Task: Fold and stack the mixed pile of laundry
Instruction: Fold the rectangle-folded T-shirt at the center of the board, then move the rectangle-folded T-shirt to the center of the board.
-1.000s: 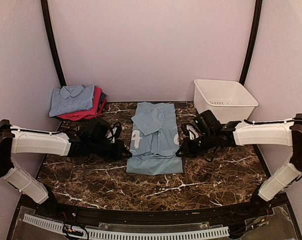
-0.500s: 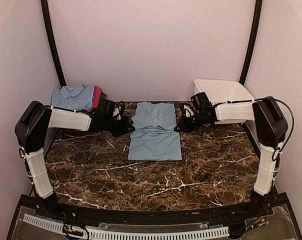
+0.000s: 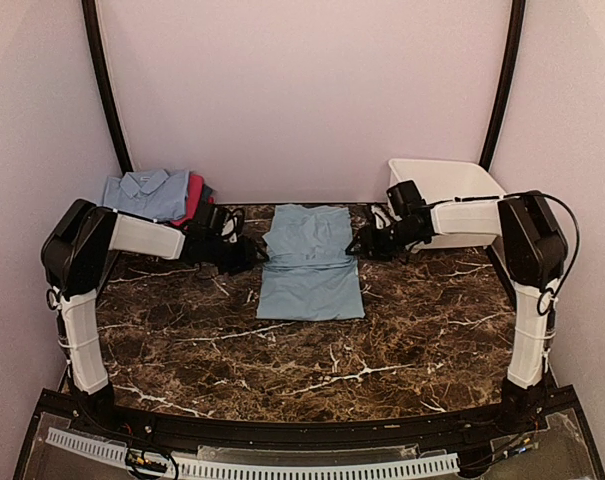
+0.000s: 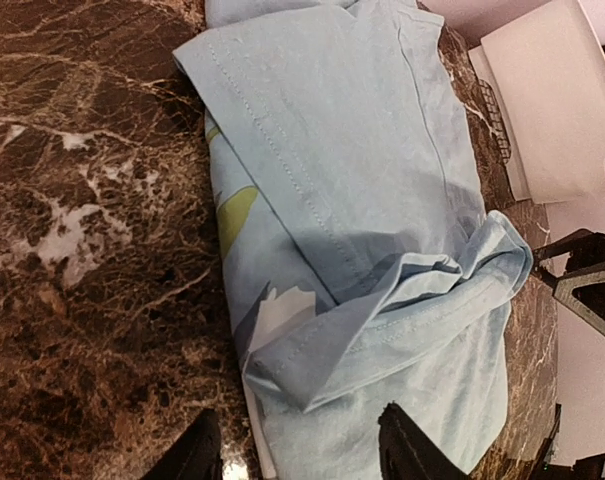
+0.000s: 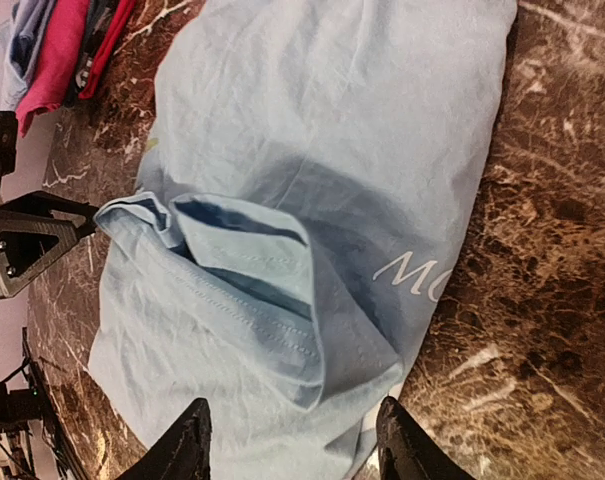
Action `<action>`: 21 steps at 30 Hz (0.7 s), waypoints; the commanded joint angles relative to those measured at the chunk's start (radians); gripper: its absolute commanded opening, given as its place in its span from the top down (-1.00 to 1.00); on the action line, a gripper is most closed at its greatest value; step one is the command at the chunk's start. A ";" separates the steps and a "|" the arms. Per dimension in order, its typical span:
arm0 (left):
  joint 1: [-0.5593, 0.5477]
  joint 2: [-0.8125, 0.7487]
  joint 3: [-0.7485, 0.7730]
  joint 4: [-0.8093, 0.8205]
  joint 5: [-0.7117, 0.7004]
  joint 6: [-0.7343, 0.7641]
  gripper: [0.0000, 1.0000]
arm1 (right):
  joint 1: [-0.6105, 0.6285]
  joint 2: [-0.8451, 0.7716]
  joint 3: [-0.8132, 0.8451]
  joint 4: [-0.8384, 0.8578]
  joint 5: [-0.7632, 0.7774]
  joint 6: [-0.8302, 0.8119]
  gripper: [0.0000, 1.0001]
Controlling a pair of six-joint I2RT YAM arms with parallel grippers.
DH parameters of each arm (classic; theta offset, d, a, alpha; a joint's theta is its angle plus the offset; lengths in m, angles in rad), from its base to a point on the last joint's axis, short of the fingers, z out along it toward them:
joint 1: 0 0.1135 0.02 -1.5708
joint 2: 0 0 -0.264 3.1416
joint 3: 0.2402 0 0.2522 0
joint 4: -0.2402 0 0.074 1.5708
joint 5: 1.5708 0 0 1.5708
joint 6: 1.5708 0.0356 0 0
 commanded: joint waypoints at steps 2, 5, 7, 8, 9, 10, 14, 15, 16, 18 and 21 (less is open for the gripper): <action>0.007 -0.207 -0.039 -0.104 -0.052 0.065 -0.08 | -0.027 -0.196 -0.063 -0.026 -0.010 -0.028 -0.08; -0.017 -0.266 -0.097 -0.100 -0.016 0.085 -0.08 | -0.021 -0.271 -0.171 0.000 -0.063 -0.010 -0.07; -0.049 -0.288 -0.135 -0.082 0.038 0.100 0.00 | 0.001 -0.307 -0.235 0.026 -0.095 0.006 0.03; -0.063 -0.290 -0.153 -0.073 0.064 0.106 0.04 | 0.026 -0.318 -0.260 0.031 -0.097 0.010 0.10; -0.097 -0.286 -0.158 -0.072 0.067 0.110 0.10 | 0.048 -0.327 -0.284 0.039 -0.099 0.013 0.16; -0.112 -0.276 -0.163 -0.079 0.060 0.120 0.14 | 0.072 -0.330 -0.303 0.045 -0.096 0.016 0.22; -0.183 -0.211 -0.171 -0.052 0.070 0.110 0.34 | 0.143 -0.282 -0.358 0.109 -0.085 0.052 0.43; -0.190 -0.198 -0.171 -0.043 0.074 0.104 0.39 | 0.152 -0.264 -0.367 0.128 -0.081 0.059 0.45; -0.192 -0.176 -0.175 -0.024 0.087 0.093 0.40 | 0.157 -0.243 -0.373 0.144 -0.074 0.064 0.47; -0.197 -0.149 -0.183 -0.008 0.087 0.080 0.44 | 0.161 -0.197 -0.382 0.166 -0.068 0.070 0.51; -0.205 -0.126 -0.198 -0.007 0.079 0.069 0.48 | 0.162 -0.157 -0.405 0.192 -0.067 0.075 0.54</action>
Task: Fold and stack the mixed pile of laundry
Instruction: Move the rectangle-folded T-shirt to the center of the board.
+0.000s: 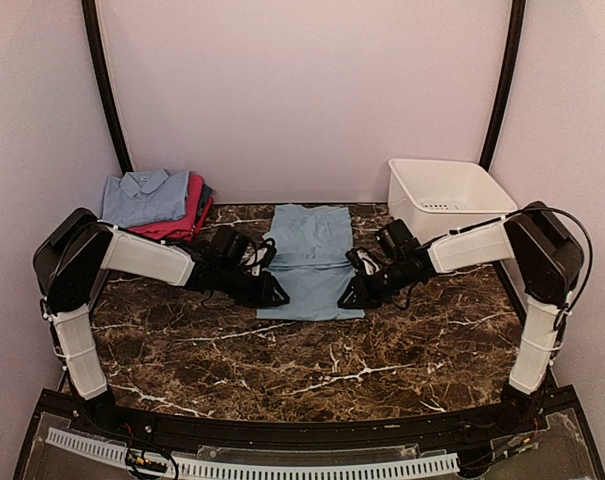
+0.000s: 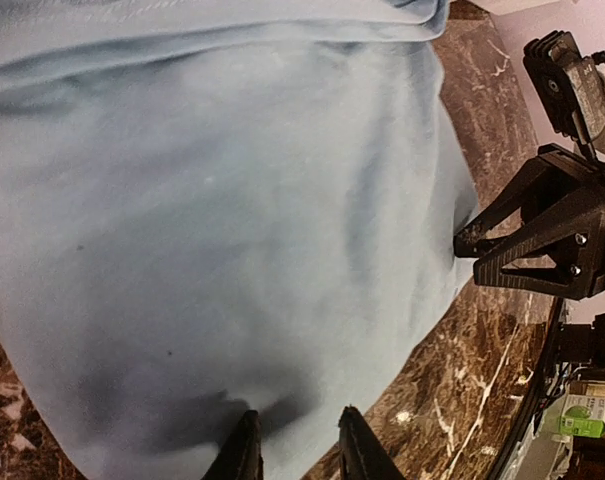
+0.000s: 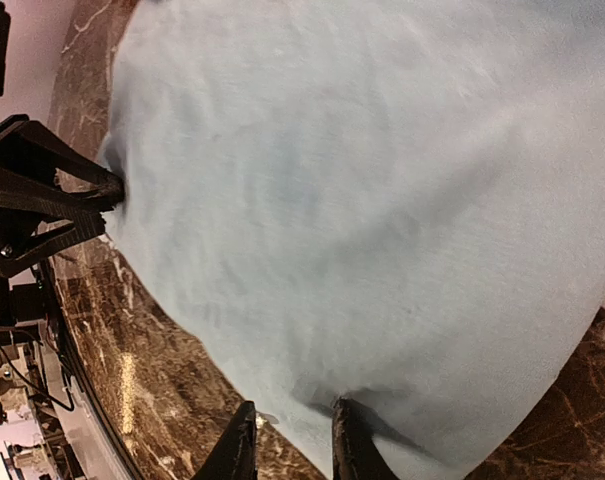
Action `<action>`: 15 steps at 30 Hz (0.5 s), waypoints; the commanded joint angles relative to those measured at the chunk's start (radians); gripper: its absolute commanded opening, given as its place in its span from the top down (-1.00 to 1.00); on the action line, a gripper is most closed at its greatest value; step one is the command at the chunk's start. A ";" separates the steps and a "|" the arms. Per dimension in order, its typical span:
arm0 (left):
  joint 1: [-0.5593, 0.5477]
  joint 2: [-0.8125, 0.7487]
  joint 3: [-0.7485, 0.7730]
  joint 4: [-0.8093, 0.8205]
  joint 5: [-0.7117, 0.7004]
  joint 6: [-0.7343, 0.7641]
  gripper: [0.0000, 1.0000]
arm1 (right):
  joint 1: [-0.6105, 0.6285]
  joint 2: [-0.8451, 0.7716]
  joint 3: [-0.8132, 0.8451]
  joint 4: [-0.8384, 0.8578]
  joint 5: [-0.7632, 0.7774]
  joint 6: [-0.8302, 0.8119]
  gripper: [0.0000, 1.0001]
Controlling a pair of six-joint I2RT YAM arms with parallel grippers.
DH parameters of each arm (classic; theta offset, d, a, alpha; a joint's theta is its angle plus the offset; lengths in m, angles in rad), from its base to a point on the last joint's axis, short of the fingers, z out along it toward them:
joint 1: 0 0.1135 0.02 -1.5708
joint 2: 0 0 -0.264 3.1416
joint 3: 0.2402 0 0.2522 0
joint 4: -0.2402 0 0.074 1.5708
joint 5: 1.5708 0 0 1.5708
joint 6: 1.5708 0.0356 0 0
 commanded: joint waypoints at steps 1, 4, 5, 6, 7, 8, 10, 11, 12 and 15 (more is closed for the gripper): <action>0.003 0.019 -0.046 0.030 0.011 -0.022 0.49 | -0.003 0.051 -0.045 0.091 0.009 0.025 0.55; -0.001 0.005 -0.114 0.044 0.007 -0.050 0.54 | 0.008 0.030 -0.102 0.108 0.017 0.040 0.59; -0.010 -0.003 -0.132 0.049 0.007 -0.056 0.55 | 0.014 0.016 -0.127 0.112 0.022 0.047 0.59; -0.019 -0.020 -0.165 0.056 -0.001 -0.068 0.55 | 0.021 0.000 -0.163 0.117 0.024 0.054 0.60; -0.039 -0.029 -0.183 0.057 -0.005 -0.073 0.56 | 0.030 -0.021 -0.190 0.124 0.026 0.064 0.60; -0.051 -0.050 -0.219 0.065 -0.010 -0.086 0.56 | 0.042 -0.041 -0.220 0.130 0.026 0.074 0.60; -0.091 -0.085 -0.279 0.096 -0.016 -0.130 0.56 | 0.071 -0.083 -0.273 0.131 0.032 0.093 0.60; -0.121 -0.099 -0.300 0.111 -0.014 -0.147 0.56 | 0.084 -0.109 -0.302 0.131 0.035 0.109 0.60; -0.135 -0.126 -0.340 0.137 -0.013 -0.184 0.56 | 0.101 -0.137 -0.330 0.133 0.034 0.126 0.61; -0.208 -0.190 -0.400 0.151 -0.019 -0.240 0.56 | 0.160 -0.247 -0.410 0.125 0.037 0.186 0.60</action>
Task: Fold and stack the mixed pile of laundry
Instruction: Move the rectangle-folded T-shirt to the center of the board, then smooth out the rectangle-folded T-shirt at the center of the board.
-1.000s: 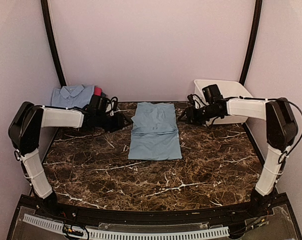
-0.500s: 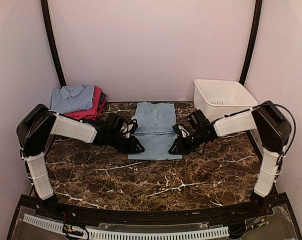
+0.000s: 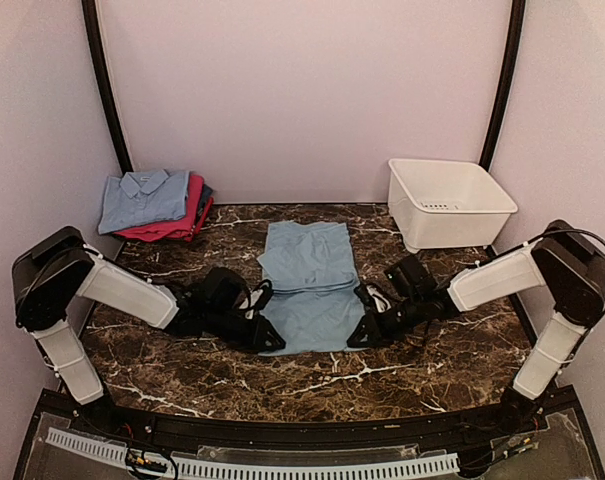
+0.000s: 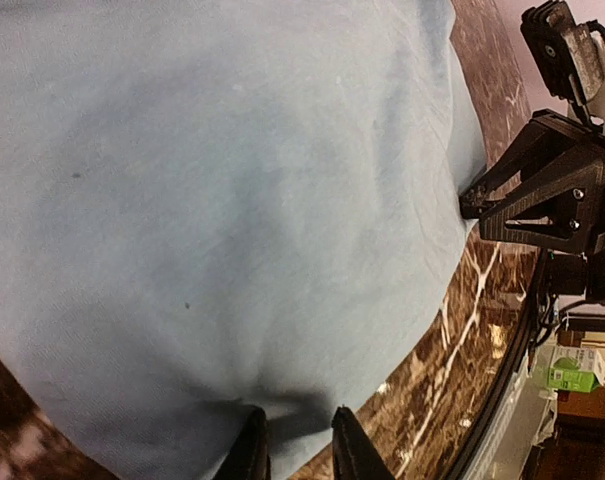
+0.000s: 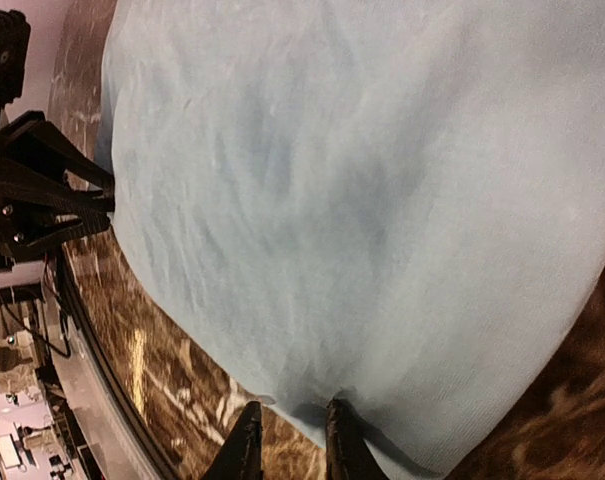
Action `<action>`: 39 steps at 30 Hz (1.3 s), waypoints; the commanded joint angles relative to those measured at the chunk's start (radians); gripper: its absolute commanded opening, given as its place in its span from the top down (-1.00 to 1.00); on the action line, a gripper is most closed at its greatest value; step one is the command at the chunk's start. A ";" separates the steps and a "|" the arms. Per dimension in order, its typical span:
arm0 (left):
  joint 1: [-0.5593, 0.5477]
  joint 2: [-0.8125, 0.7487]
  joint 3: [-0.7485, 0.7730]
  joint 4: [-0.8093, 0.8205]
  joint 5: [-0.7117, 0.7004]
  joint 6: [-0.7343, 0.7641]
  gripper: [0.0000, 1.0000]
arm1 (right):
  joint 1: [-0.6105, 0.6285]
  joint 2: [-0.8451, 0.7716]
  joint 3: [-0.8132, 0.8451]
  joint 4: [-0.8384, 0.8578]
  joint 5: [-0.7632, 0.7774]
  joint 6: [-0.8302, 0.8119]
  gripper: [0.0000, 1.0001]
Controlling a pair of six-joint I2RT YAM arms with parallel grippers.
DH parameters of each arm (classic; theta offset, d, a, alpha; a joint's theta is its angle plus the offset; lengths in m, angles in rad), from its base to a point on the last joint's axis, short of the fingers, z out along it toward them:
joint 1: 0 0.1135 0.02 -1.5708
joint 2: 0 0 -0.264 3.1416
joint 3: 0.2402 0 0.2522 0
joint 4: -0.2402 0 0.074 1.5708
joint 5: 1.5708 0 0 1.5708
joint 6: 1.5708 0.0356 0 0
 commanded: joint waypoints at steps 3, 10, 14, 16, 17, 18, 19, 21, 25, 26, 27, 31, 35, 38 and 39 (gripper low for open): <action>-0.108 -0.187 -0.144 -0.049 -0.008 -0.140 0.53 | 0.107 -0.213 -0.139 -0.110 0.023 0.120 0.58; 0.052 -0.394 0.006 -0.329 -0.153 -0.064 0.21 | 0.095 -0.309 0.024 -0.283 0.154 0.007 0.45; 0.229 -0.329 0.096 -0.335 -0.165 -0.050 0.19 | 0.079 -0.199 0.137 -0.289 0.154 -0.039 0.47; 0.287 -0.257 0.158 -0.343 -0.153 -0.044 0.18 | 0.074 -0.163 0.179 -0.280 0.153 -0.048 0.47; 0.316 -0.234 0.175 -0.337 -0.143 -0.042 0.18 | 0.071 -0.154 0.193 -0.277 0.154 -0.049 0.48; 0.325 -0.188 0.204 -0.318 -0.133 -0.035 0.17 | 0.065 -0.147 0.204 -0.274 0.151 -0.052 0.48; 0.341 -0.164 0.216 -0.309 -0.135 -0.033 0.17 | 0.059 -0.141 0.214 -0.271 0.149 -0.055 0.48; 0.360 -0.096 0.252 -0.284 -0.119 -0.023 0.17 | 0.047 -0.135 0.223 -0.271 0.145 -0.058 0.48; 0.372 0.051 0.325 -0.219 -0.083 -0.015 0.28 | 0.030 -0.140 0.212 -0.273 0.132 -0.063 0.47; 0.373 0.065 0.328 -0.196 -0.074 -0.015 0.31 | 0.025 -0.142 0.205 -0.274 0.128 -0.063 0.47; 0.373 0.087 0.329 -0.167 -0.069 -0.019 0.32 | 0.022 -0.146 0.199 -0.274 0.127 -0.062 0.48; 0.376 0.139 0.325 -0.095 -0.050 -0.032 0.35 | 0.014 -0.158 0.171 -0.259 0.122 -0.050 0.48; 0.379 0.201 0.326 -0.027 -0.016 -0.044 0.32 | 0.011 -0.157 0.166 -0.258 0.117 -0.048 0.48; 0.383 0.233 0.321 0.026 0.006 -0.061 0.31 | 0.009 -0.159 0.171 -0.267 0.118 -0.049 0.48; 0.384 0.244 0.316 0.049 0.013 -0.069 0.31 | 0.008 -0.161 0.171 -0.271 0.118 -0.050 0.47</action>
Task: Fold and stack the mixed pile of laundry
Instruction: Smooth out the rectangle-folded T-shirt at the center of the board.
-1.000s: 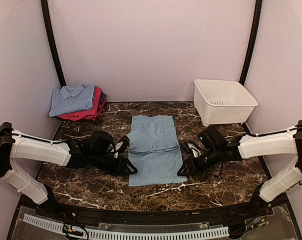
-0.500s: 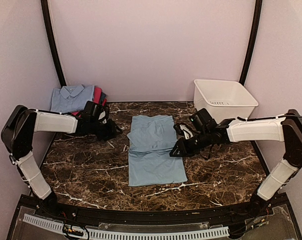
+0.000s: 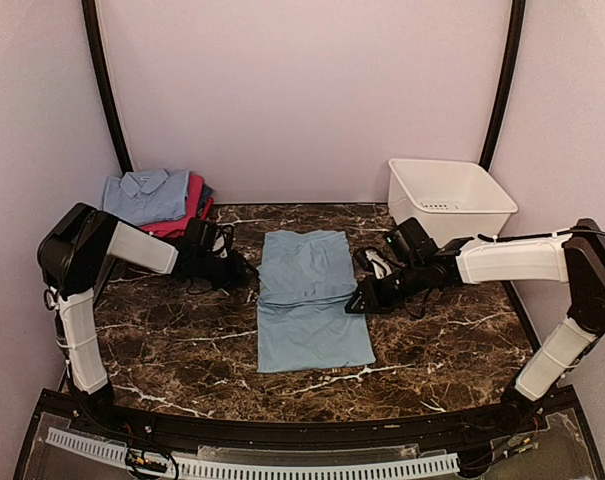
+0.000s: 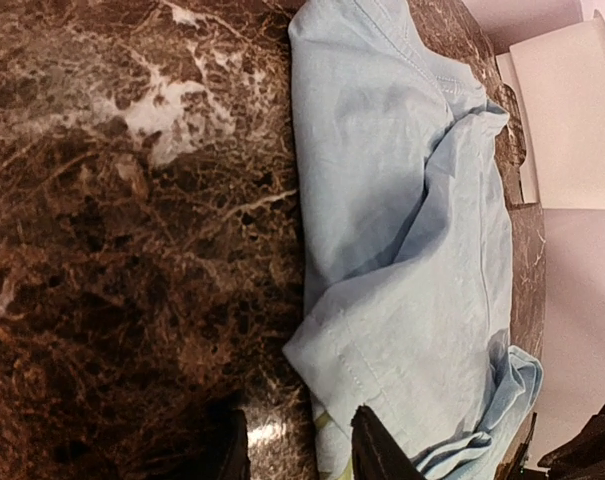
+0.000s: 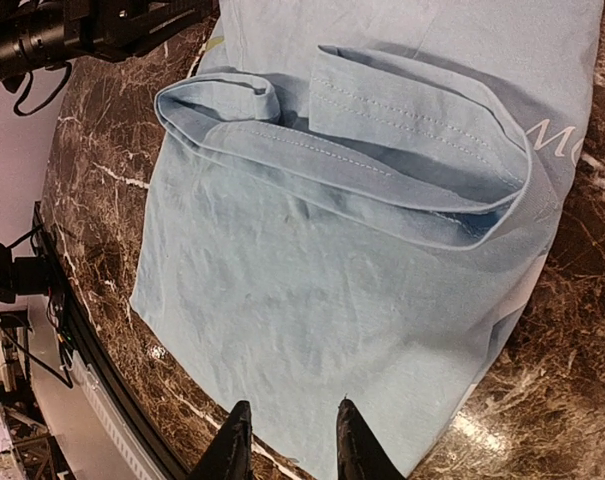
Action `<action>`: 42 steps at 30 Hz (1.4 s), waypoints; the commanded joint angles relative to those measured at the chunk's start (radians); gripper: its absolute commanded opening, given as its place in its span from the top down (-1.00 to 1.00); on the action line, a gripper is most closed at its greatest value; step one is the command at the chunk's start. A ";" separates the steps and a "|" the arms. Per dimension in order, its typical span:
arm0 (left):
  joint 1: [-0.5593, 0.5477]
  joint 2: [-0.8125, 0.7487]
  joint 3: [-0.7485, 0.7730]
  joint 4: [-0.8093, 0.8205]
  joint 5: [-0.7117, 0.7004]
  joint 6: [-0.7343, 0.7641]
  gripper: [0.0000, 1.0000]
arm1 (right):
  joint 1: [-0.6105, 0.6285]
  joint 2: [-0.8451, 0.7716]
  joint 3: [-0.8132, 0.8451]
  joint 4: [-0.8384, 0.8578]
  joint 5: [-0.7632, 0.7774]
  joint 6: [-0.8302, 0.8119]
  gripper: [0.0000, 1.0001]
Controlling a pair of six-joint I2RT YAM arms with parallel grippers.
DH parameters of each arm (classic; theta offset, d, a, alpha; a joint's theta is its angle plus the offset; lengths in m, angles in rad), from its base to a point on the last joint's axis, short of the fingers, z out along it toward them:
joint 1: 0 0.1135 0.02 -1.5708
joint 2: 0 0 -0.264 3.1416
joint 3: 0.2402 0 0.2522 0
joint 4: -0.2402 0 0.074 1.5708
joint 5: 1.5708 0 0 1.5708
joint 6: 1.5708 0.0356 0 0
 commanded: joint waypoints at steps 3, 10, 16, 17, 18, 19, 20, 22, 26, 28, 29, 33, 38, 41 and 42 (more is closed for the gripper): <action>0.017 0.047 0.000 0.136 0.049 -0.039 0.31 | -0.010 -0.028 -0.004 -0.006 -0.011 -0.005 0.47; 0.027 0.095 -0.006 0.226 0.076 -0.067 0.48 | -0.013 -0.022 -0.004 -0.008 -0.013 -0.007 0.48; 0.025 0.076 -0.025 0.300 0.108 -0.074 0.91 | -0.013 -0.022 -0.015 -0.003 -0.016 -0.009 0.48; 0.024 0.064 -0.035 0.322 0.111 -0.075 0.98 | -0.014 -0.024 -0.017 -0.001 -0.018 -0.009 0.48; 0.023 0.058 -0.040 0.328 0.111 -0.073 1.00 | -0.013 -0.021 -0.017 -0.001 -0.018 -0.009 0.48; 0.022 0.044 -0.046 0.335 0.113 -0.065 1.00 | -0.014 -0.020 -0.018 0.001 -0.018 -0.009 0.48; 0.020 0.038 -0.049 0.338 0.112 -0.059 1.00 | -0.014 -0.022 -0.020 0.002 -0.019 -0.008 0.48; 0.013 0.018 -0.055 0.339 0.108 -0.045 1.00 | -0.014 -0.019 -0.023 0.006 -0.021 -0.007 0.48; -0.009 -0.005 -0.031 0.306 0.102 -0.011 1.00 | -0.014 -0.017 -0.031 0.015 -0.024 -0.006 0.48; -0.029 -0.016 -0.016 0.267 0.075 0.028 1.00 | -0.015 -0.019 -0.035 0.019 -0.026 -0.003 0.48; -0.036 -0.021 -0.012 0.246 0.052 0.035 1.00 | -0.014 -0.020 -0.038 0.021 -0.027 -0.003 0.48; -0.083 -0.036 0.025 0.183 -0.002 0.080 1.00 | -0.014 -0.025 -0.048 0.024 -0.027 -0.003 0.48; -0.126 -0.008 0.104 0.106 -0.018 0.143 1.00 | -0.016 -0.028 -0.055 0.026 -0.027 -0.003 0.48; -0.154 0.013 0.153 0.075 -0.009 0.169 1.00 | -0.017 -0.030 -0.059 0.026 -0.024 -0.005 0.48; -0.162 0.025 0.163 0.057 -0.009 0.181 1.00 | -0.017 -0.031 -0.061 0.026 -0.024 -0.005 0.47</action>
